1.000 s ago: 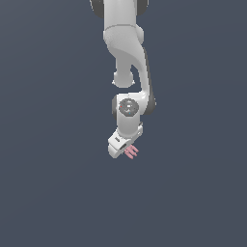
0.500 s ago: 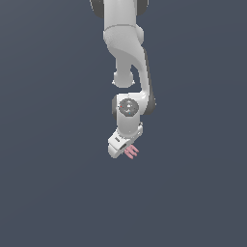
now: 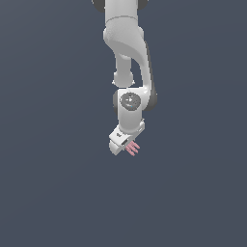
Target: Pick up the object and move it to a goal position.
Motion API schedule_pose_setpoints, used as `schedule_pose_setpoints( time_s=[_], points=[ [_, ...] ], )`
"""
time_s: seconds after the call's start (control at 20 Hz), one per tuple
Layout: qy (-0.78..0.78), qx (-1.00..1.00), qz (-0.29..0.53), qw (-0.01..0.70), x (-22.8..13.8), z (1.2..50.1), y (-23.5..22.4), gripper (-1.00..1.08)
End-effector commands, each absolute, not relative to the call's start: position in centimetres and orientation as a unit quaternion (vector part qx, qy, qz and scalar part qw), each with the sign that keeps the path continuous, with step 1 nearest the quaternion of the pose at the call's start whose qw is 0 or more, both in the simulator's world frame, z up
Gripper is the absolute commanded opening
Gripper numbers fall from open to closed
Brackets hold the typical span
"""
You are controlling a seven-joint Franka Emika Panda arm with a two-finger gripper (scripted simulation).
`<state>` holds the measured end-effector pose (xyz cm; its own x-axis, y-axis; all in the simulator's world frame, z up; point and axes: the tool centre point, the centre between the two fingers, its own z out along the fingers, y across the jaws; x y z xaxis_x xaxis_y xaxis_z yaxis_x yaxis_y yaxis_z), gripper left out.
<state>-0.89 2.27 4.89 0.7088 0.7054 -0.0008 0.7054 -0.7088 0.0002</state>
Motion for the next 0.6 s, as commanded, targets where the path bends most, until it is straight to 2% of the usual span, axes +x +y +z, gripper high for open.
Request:
schedule_pose_setpoints(
  time_s=[0.0,0.55],
  points=[
    [0.382,0.924,0.000,0.001,-1.3,6.0,2.6,-1.00],
    [0.382,0.924,0.000,0.001,-4.9,14.0,5.1,-1.00]
  ],
)
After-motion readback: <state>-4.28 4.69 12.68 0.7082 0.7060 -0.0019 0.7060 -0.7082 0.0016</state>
